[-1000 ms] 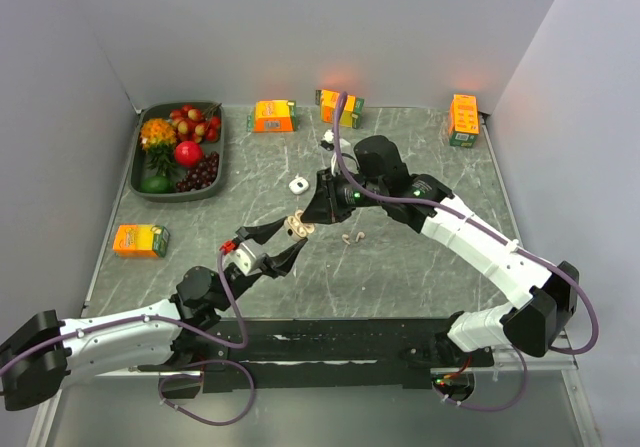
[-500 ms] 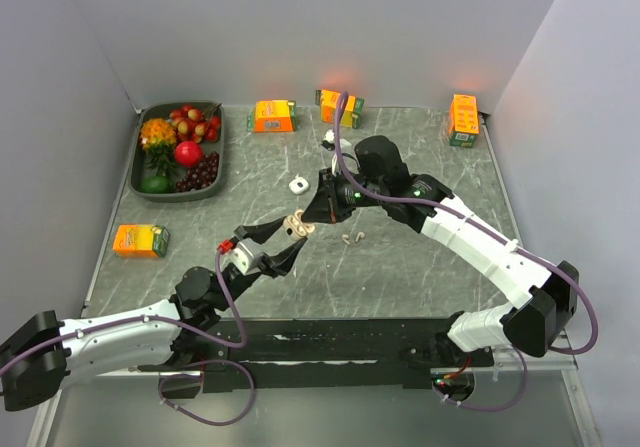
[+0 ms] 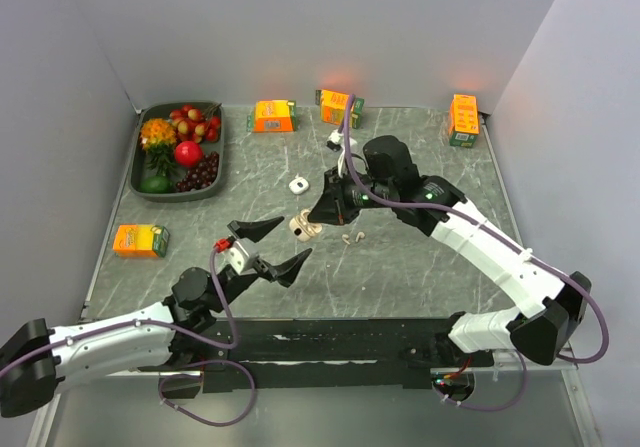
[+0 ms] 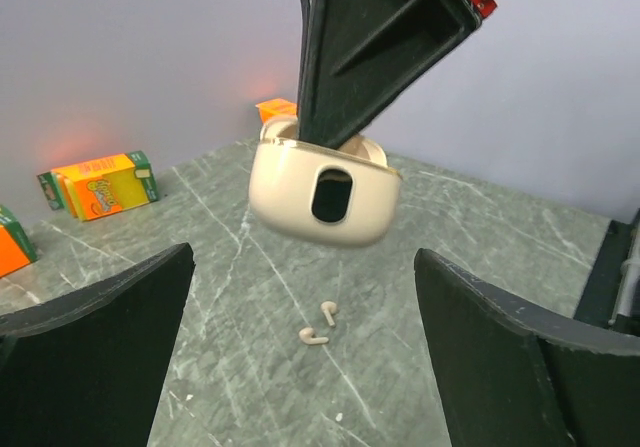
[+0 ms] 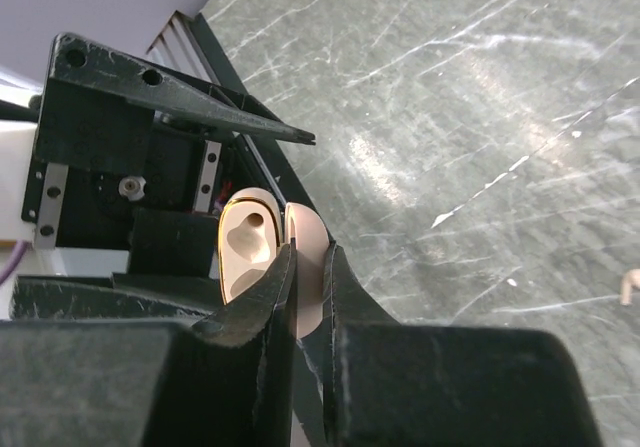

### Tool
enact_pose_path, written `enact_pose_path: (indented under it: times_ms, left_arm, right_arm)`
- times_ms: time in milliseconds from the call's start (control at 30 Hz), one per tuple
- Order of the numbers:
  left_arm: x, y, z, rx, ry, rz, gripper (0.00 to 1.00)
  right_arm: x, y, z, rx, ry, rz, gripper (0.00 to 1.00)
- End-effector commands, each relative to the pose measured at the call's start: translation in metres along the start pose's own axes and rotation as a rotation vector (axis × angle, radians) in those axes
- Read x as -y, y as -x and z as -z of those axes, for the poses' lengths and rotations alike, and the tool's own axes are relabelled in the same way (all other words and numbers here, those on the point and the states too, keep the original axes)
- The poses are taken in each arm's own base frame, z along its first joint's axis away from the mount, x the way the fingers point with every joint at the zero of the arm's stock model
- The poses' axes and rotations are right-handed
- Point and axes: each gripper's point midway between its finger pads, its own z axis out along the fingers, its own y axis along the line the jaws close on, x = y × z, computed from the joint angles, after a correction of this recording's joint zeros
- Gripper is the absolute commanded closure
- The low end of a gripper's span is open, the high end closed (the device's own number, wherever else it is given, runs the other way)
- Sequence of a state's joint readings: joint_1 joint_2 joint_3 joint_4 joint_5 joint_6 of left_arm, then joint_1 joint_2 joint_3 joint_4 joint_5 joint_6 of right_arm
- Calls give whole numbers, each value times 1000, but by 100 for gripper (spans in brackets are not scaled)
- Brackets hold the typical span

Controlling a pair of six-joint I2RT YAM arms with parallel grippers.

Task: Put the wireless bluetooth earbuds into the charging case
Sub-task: Adjust the charging case.

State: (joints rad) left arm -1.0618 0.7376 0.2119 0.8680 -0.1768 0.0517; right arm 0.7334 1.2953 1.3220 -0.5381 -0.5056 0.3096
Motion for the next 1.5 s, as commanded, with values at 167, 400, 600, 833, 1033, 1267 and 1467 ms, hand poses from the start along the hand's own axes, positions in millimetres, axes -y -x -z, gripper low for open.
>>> enact_pose_path:
  times_ms: [167,400,600,833,1033,1267,1467]
  left_arm:
    - [18,39,2,17,-96,141,4]
    - [40,53,-1,-112,-311,377,4]
    - [56,44,-4,-210,-530,460,4]
    - [59,30,-9,-233,-588,361,4]
    - [60,31,-11,-211,-627,291,8]
    - [60,28,-17,-207,-640,232,15]
    - [63,23,-18,-228,-665,226,25]
  right_arm:
    - [-18,30,40,119,-29,284,100]
    - [-23,24,62,202,-37,540,100]
    - [-28,12,67,157,10,632,100]
    - [-25,1,61,96,23,619,100]
    - [-28,-4,50,52,62,587,100]
    - [-34,-11,43,38,104,555,100]
    - [-35,-14,39,21,122,544,100]
